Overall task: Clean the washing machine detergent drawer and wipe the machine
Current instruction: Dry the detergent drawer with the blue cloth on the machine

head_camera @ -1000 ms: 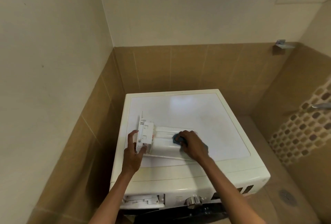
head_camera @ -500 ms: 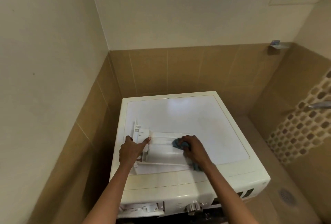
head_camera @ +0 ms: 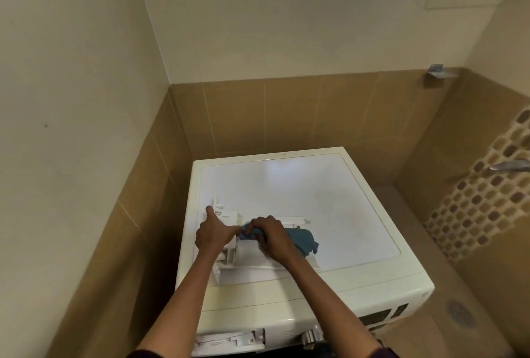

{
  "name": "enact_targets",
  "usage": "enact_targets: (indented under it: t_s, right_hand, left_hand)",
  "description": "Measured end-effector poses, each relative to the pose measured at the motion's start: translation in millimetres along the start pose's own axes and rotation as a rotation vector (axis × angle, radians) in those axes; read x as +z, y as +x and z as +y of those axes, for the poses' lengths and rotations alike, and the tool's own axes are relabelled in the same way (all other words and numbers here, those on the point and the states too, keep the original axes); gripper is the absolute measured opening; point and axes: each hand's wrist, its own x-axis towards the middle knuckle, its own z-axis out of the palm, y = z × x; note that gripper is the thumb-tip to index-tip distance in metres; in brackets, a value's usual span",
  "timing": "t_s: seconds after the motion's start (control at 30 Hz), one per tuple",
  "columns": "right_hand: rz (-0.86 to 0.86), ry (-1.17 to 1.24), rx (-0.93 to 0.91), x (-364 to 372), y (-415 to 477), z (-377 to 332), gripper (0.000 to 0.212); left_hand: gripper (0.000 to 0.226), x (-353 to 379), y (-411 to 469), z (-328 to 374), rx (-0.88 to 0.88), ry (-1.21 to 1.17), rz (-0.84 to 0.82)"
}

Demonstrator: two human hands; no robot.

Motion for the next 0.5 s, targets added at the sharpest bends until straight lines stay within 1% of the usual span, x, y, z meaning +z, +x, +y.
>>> enact_targets:
  t_s: [0.07, 0.13, 0.2, 0.3, 0.43, 0.5]
  right_hand:
    - [0.057, 0.003, -0.005, -10, -10, 14, 0.029]
    - [0.133, -0.008, 0.024, -25, -21, 31, 0.029]
    - [0.167, -0.037, 0.064, -41, -31, 50, 0.029]
    - [0.094, -0.076, 0.082, -57, -37, 59, 0.029]
    - [0.016, -0.160, 0.142, -57, -19, 44, 0.029]
    - [0.017, -0.135, 0.102, -43, -5, 26, 0.026]
  left_hand:
    - [0.090, 1, 0, -4, 0.022, -0.031, 0.021]
    - [0.088, -1, 3, -9, 0.038, -0.041, 0.004]
    - [0.089, -2, 4, -11, 0.049, -0.042, -0.018]
    - [0.092, 0, 0, -12, 0.066, -0.049, 0.020]
    - [0.095, 4, -2, -13, 0.080, -0.063, 0.044]
    - [0.095, 4, 0, -14, 0.090, -0.068, 0.046]
